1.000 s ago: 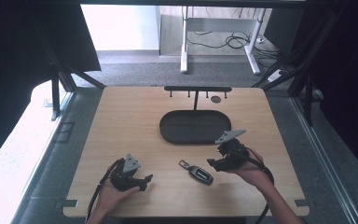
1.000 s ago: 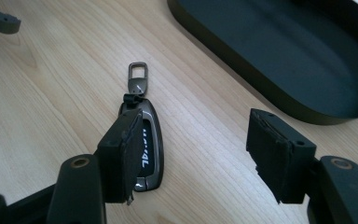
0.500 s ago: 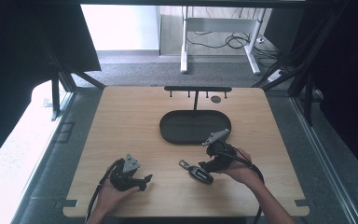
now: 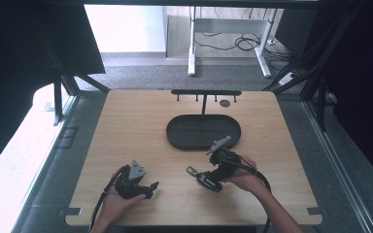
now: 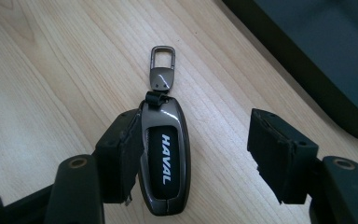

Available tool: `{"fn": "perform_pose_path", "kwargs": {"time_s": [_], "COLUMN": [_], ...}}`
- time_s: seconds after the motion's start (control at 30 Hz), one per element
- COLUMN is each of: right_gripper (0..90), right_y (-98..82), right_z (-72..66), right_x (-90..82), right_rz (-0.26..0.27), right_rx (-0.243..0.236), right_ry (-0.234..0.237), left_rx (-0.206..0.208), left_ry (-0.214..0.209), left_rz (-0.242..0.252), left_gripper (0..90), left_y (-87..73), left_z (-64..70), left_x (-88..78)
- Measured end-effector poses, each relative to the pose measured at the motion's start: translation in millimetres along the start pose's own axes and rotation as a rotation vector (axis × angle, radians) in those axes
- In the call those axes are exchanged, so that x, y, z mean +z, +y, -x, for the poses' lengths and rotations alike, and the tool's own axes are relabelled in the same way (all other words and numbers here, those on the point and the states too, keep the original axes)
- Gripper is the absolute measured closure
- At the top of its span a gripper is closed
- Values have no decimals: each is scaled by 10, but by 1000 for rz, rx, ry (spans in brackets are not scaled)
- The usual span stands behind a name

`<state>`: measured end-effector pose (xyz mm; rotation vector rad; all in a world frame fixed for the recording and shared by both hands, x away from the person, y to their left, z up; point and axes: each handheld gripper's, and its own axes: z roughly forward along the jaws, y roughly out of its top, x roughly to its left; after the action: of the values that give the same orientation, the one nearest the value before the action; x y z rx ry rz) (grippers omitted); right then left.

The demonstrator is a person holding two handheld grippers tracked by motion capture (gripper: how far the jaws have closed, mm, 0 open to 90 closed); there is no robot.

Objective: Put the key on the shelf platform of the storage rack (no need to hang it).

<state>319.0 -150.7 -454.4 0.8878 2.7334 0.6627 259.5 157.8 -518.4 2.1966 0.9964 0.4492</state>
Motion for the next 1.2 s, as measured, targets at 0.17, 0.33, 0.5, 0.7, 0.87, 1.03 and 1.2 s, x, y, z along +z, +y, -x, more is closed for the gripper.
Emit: {"fn": "perform_pose_path", "kwargs": {"time_s": [0.17, 0.33, 0.5, 0.7, 0.87, 1.03, 1.2], "right_gripper": [358, 354, 354, 352, 351, 357, 367], "right_y": [1, -21, -31, -47, -59, -70, -83], "right_z": [-17, -17, -50, -81, -89, -91, -88], "right_x": [106, 233, 307, 403, 475, 502, 525], "right_rz": [-30, -65, -85, -103, -127, -138, -152], "right_rx": [-3, 0, -7, -14, -17, -17, -14], "right_ry": [3, 10, 28, 39, 49, 53, 55], "left_rx": [0, -3, 1, -3, -1, 0, 2], "left_ry": [0, 0, -2, -3, -3, -5, -4], "left_rz": [-9, -7, -15, -7, -9, -13, -14], "left_gripper": [198, 198, 198, 200, 201, 201, 201], "left_y": [-3, -4, -6, -4, -5, -6, -6], "left_z": [7, 0, 6, 12, 13, 17, 18], "left_x": [4, -1, 7, -1, -2, 8, 11]}}
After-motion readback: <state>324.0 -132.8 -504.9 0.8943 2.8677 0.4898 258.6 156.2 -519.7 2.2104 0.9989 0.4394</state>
